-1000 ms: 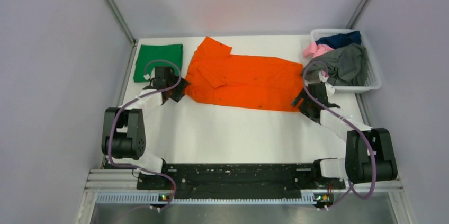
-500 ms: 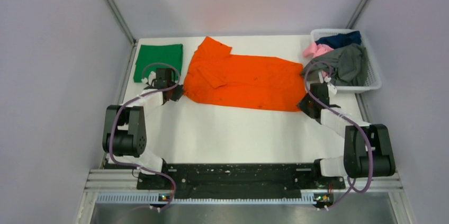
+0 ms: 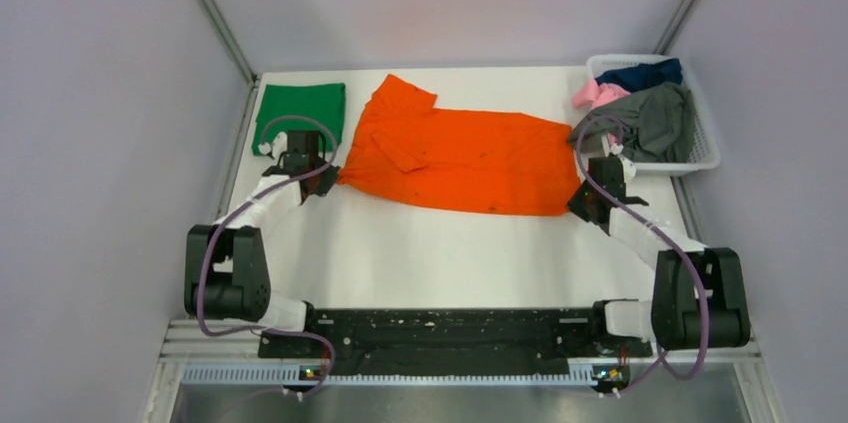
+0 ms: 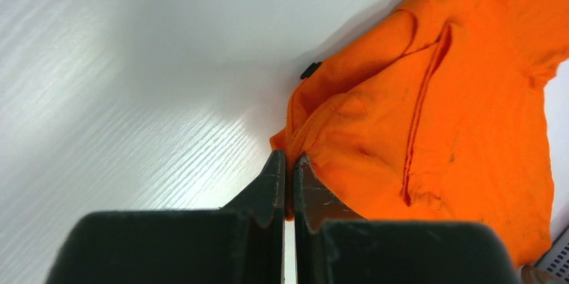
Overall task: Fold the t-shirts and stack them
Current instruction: Fold the flattened tshirt in 1/3 of the way
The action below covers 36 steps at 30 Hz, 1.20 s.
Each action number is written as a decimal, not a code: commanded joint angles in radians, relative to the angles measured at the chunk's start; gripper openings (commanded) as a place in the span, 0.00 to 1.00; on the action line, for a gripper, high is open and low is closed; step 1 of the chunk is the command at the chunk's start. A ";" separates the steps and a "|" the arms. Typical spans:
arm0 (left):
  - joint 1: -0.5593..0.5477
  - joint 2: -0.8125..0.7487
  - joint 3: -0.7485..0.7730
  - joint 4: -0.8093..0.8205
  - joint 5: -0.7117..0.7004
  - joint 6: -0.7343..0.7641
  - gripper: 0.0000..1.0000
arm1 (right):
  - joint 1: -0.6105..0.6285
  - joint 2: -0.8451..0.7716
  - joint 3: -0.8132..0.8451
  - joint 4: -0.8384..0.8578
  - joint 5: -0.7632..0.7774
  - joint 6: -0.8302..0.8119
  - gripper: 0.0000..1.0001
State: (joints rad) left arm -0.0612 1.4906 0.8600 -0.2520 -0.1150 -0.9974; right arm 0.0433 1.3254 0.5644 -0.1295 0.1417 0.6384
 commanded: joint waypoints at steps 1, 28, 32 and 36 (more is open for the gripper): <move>0.004 -0.122 -0.017 -0.097 -0.068 0.078 0.00 | -0.015 -0.122 0.059 -0.115 0.022 -0.049 0.00; -0.043 -0.623 -0.178 -0.656 -0.159 -0.011 0.99 | -0.033 -0.438 0.063 -0.474 0.165 -0.074 0.99; -0.073 -0.679 -0.089 -0.614 -0.098 0.051 0.99 | -0.025 -0.519 0.084 -0.414 0.017 -0.142 0.99; -0.195 -0.626 -0.118 -0.375 0.054 0.091 0.99 | 0.192 -0.499 0.083 -0.217 -0.184 -0.276 0.99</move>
State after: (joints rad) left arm -0.1593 0.8131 0.7525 -0.8146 -0.1871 -0.9638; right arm 0.0570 0.8074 0.6109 -0.5316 0.1627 0.5102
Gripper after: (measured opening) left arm 0.986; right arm 0.985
